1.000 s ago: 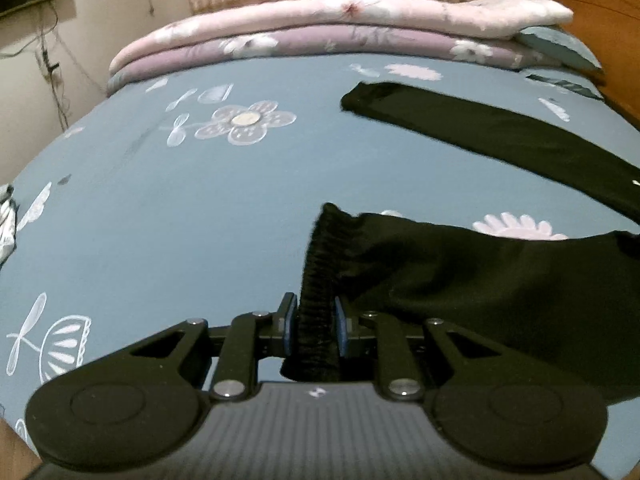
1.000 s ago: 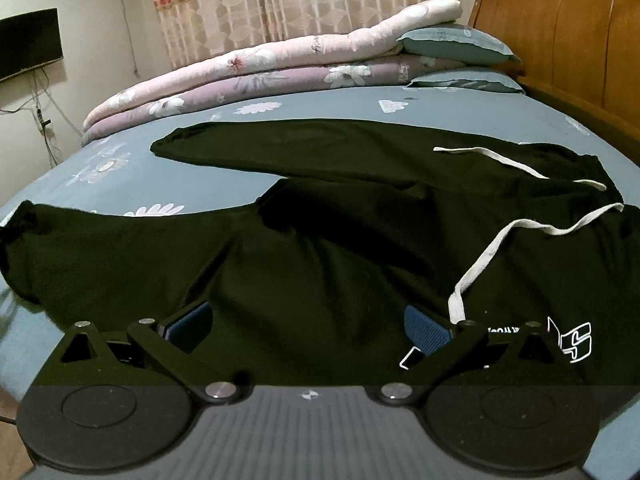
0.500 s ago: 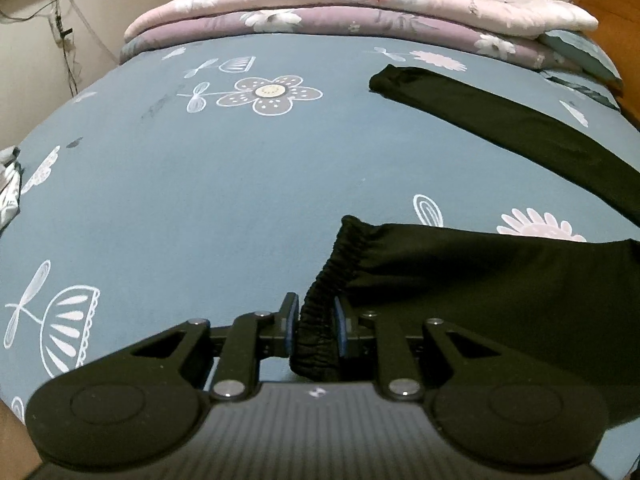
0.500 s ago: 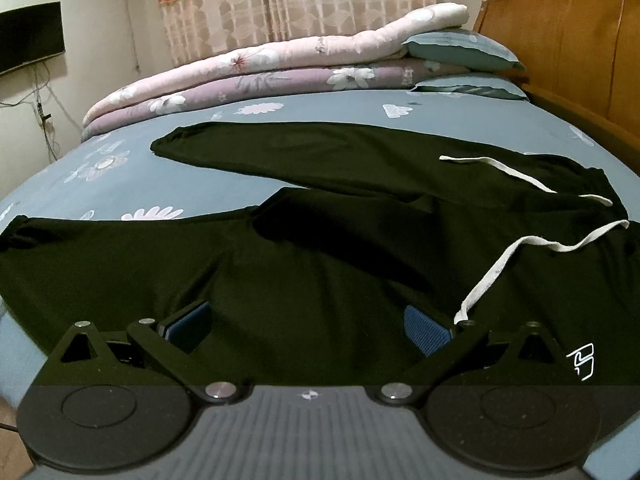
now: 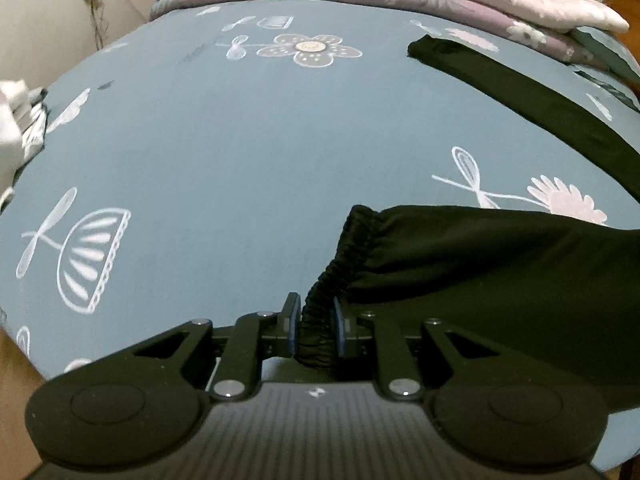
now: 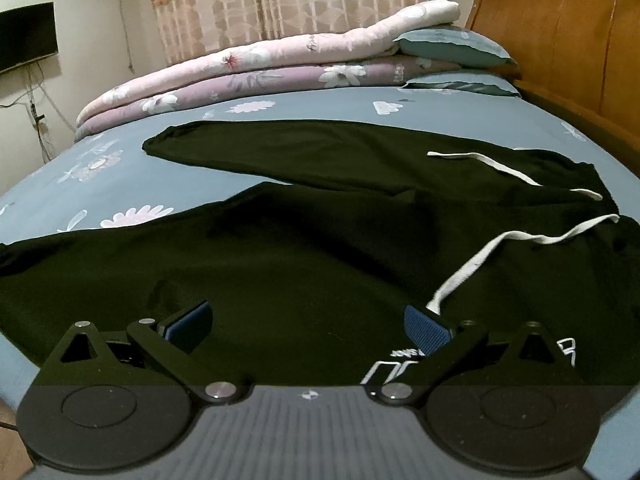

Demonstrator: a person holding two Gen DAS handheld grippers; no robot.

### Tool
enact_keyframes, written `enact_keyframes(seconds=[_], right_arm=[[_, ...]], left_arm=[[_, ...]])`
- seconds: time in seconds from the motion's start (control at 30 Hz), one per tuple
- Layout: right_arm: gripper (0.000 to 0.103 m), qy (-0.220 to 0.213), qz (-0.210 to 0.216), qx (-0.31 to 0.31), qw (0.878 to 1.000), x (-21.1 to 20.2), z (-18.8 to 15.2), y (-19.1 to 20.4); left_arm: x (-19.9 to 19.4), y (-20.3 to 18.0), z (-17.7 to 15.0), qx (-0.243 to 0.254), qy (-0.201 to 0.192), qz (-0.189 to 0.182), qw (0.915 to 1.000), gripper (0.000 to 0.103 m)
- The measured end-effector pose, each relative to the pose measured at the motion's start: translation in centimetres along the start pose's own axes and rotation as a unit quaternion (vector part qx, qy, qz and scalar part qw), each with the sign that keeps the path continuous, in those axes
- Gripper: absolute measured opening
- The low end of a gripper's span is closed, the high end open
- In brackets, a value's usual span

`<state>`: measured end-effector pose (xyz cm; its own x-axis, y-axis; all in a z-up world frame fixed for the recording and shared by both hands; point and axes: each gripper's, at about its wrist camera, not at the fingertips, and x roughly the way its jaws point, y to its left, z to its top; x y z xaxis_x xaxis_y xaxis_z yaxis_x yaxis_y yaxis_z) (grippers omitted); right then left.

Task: Fold clothes

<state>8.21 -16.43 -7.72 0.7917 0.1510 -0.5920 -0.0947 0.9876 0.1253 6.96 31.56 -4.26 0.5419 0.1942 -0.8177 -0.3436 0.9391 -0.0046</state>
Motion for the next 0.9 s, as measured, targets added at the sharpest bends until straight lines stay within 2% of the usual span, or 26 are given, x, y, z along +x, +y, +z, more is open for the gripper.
enact_keyframes(seconds=[0.2,0.43,0.5,0.6,0.67,0.73,0.83,0.9], right_arm=[[0.103,-0.003,-0.015,0.022,1.000,-1.0,-0.3,-1.8],[0.103,-0.010,-0.016,0.037,0.999,-1.7,-0.7,-3.0],[0.103,-0.009,-0.011,0.037,0.999,-1.6,-0.8,-2.9],[0.103,-0.007,-0.003,0.034,0.999,-1.5,-0.7,-2.6],[0.103,-0.010,0.001,0.022,1.000,-1.9,-0.6,-2.2],[0.103,-0.012,0.000,0.009,1.000,-2.3,-0.7,-1.9],[0.103,-0.012,-0.003,-0.001,1.000,-2.6,-0.8,-1.8],[0.103,-0.009,0.001,0.004,1.000,-2.4,-0.9,-1.8]], left_arm=[[-0.3,0.2,-1.0,-0.005,0.010,0.007,0.9999,0.017],[-2.7,-0.1,-0.4,0.005,-0.008,0.012,0.9999,0.017],[-2.8,-0.1,-0.2,0.005,-0.016,0.016,0.9997,0.026],[-1.7,0.3,0.2,-0.011,-0.015,0.009,0.9998,0.028],[-0.9,0.3,0.5,-0.021,-0.006,0.023,0.9995,0.029],[-0.6,0.3,0.7,-0.016,-0.008,0.033,0.9993,0.034],[-1.3,-0.1,0.6,-0.009,-0.017,0.041,0.9990,0.036],[-1.9,-1.0,0.5,0.017,-0.031,0.030,0.9989,0.047]])
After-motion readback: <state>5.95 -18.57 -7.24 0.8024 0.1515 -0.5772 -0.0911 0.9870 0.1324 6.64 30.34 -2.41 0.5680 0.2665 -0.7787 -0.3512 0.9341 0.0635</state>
